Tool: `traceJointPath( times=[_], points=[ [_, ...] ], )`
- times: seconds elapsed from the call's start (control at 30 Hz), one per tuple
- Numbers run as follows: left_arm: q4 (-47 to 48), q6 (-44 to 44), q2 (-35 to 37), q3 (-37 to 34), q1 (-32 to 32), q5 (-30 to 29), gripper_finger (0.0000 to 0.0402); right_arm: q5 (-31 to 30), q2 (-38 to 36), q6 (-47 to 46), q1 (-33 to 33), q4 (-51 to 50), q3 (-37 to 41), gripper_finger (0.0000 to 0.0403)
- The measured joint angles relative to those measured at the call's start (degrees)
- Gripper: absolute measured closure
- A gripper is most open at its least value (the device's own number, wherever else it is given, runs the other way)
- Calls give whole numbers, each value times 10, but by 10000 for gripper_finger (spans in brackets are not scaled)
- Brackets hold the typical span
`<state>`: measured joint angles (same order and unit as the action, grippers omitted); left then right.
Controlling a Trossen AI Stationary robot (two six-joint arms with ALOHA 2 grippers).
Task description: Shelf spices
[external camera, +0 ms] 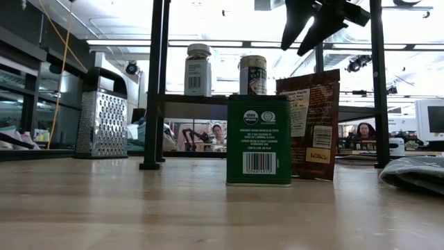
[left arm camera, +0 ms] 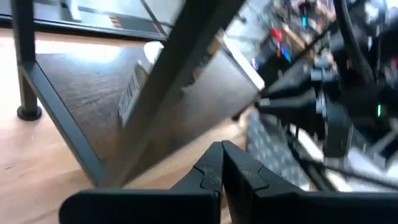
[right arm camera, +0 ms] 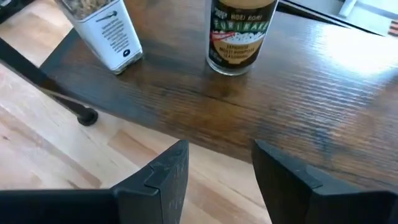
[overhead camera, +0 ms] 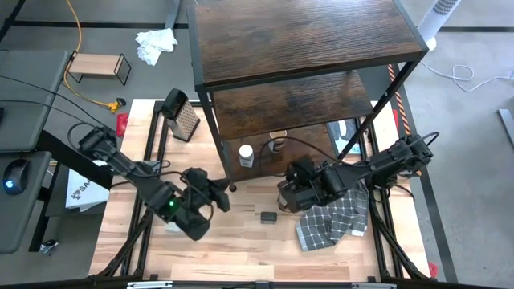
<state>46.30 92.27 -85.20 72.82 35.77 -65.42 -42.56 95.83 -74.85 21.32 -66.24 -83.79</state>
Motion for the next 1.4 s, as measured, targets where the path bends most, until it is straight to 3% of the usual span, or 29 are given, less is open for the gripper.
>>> traceJointPath(
  times=[0.13, 0.43, 0.9, 1.2, 1.4],
  points=[
    [1, 37, -4, 0, -23, -27, 401, 10, 0, -19, -9, 0, 0, 231],
    [3, 47, -4, 0, -51, -26, 401, 12, 0, -27, -10, 1, 0, 231],
    [100, 71, 23, 0, -77, -41, 401, 16, 0, -26, -10, 18, -20, 231],
    [257, 138, 74, 0, -85, -48, 401, 8, 0, 4, -3, 19, -28, 231],
    [219, 91, 93, 0, -81, -48, 401, 4, 0, 95, -3, 130, -28, 231]
  ],
)
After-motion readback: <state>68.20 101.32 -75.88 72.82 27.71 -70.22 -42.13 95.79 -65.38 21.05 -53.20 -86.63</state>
